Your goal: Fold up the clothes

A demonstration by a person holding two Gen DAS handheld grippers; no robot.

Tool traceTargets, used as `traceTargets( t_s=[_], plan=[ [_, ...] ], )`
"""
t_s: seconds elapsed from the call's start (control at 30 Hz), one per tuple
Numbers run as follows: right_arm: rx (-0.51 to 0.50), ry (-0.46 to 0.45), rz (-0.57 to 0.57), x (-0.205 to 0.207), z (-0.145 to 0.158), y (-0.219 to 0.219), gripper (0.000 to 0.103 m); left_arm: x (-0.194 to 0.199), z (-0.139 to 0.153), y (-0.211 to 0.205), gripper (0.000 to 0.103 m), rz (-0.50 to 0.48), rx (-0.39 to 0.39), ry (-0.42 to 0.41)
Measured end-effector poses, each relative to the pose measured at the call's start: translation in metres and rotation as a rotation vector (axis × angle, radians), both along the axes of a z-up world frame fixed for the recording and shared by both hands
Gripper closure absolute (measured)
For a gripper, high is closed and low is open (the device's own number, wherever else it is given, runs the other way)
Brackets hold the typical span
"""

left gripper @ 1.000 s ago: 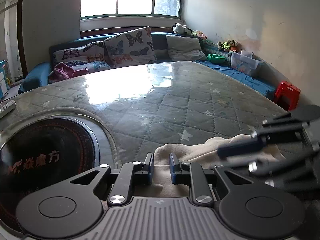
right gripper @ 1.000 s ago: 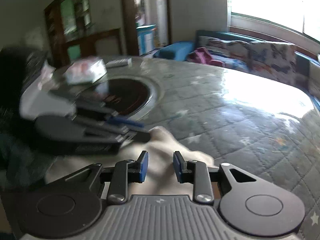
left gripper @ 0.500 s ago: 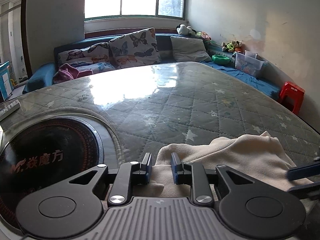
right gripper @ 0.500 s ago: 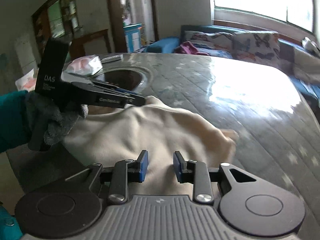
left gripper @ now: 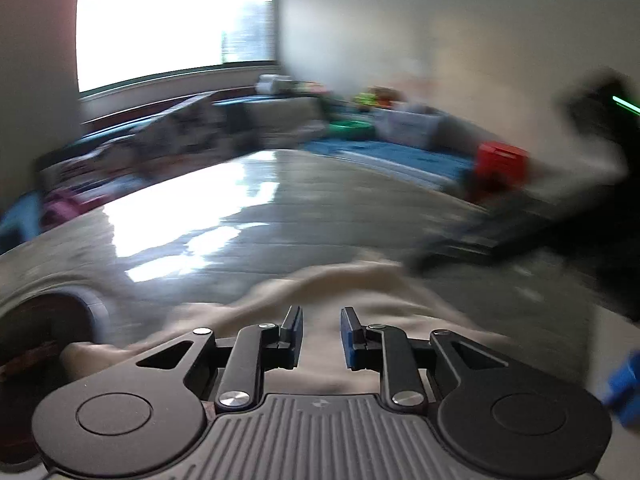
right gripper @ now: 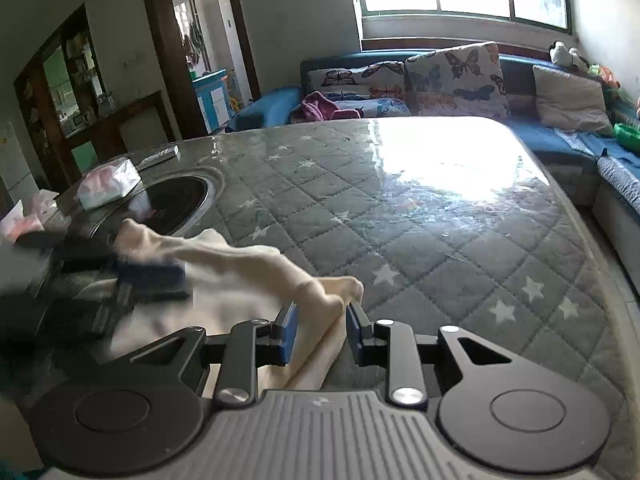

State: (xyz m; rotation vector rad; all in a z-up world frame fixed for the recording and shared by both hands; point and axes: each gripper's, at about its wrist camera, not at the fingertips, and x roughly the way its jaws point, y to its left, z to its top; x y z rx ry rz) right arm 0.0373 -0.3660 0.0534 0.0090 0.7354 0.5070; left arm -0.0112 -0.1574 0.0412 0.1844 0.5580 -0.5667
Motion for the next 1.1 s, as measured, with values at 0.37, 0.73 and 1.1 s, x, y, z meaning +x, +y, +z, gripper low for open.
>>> traceTargets(
  t_s=[0.37,0.73,1.1],
  plan=[
    [-0.033,0.007,0.019,0.021,-0.018,0.014,0.097,-0.015,-0.017,-0.045,0.083,-0.174,-0.021,0.061],
    [-0.101,-0.025,0.028,0.023,-0.016,0.025,0.096,-0.023,-0.018,-0.047,0.080,-0.215,-0.064,0.080],
    [-0.063,-0.073,0.071,0.009,0.005,0.036,0.088,-0.003,-0.002,0.048,0.080,0.107,-0.131,0.080]
  ],
)
